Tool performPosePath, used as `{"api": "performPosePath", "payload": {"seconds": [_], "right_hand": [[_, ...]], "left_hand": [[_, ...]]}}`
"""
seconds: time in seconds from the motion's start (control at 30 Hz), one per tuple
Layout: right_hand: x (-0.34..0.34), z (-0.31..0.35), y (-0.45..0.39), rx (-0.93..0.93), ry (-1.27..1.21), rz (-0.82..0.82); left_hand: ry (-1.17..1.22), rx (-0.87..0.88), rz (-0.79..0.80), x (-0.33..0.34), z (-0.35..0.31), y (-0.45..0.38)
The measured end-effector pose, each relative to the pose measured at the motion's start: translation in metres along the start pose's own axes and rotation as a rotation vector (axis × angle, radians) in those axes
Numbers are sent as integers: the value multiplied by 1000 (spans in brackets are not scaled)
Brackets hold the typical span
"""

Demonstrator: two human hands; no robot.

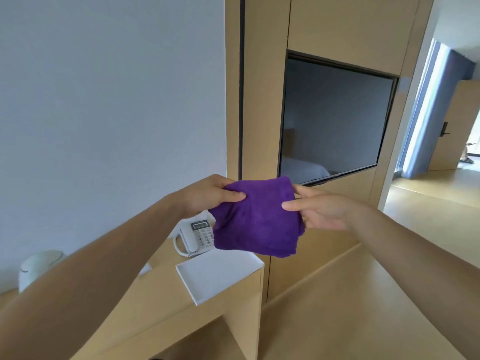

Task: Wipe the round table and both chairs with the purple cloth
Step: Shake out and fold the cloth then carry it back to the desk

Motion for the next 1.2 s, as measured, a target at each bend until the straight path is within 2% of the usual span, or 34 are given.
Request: {"api": "performPosePath", "payload": {"seconds": [0.07,0.17,0.27,0.37,0.43,0.5,0.6,0.67,0.77,0.83,0.97,1.07,1.2], "right_hand": [[-8,-8,-36,4,-37,-11],[-21,-29,-96,-89,30,-162],[-16,-56,-149,-174,44,-146],[-8,-85,-199,-150,-108,-171],[-5,-97,-233,-109,-191,-181],[-7,-105,-261,-67,-237,-189],[-12,-120,-296,6,-230,-197],[-13,-136,-313,67,-141,-213],[-15,-162,-334,37,328,-279],[-11,-183,-343,14,522,-254],[-4,-235,-361,47,599,-197],[-2,-268,-389,79,626,-166],[-2,-324,-442,300,589,-70]], "left_hand": [[-36,-38,5,-6,9,-19],[-54,-103,-3,-20,39,-40],[3,-195,-112,-42,83,-59],[365,-339,-218,-64,145,-76],[682,-392,-193,-68,180,-88],[813,-376,-148,-67,210,-101],[783,-359,-160,-66,248,-119],[773,-381,-236,-65,272,-128],[690,-411,-422,-67,303,-134],[604,-445,-517,-64,321,-133],[539,-556,-610,-44,368,-129],[595,-660,-643,-32,408,-138],[556,-798,-707,-26,461,-157]]}}
Point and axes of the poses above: each hand's wrist, its own y-axis away from the middle knuckle, its own x-axis out of the palm, z = x × y, the point moved 4 cm from there along -y, towards the middle knuckle, and after that the axes turned 8 degrees about y, right-handed, at the moved point
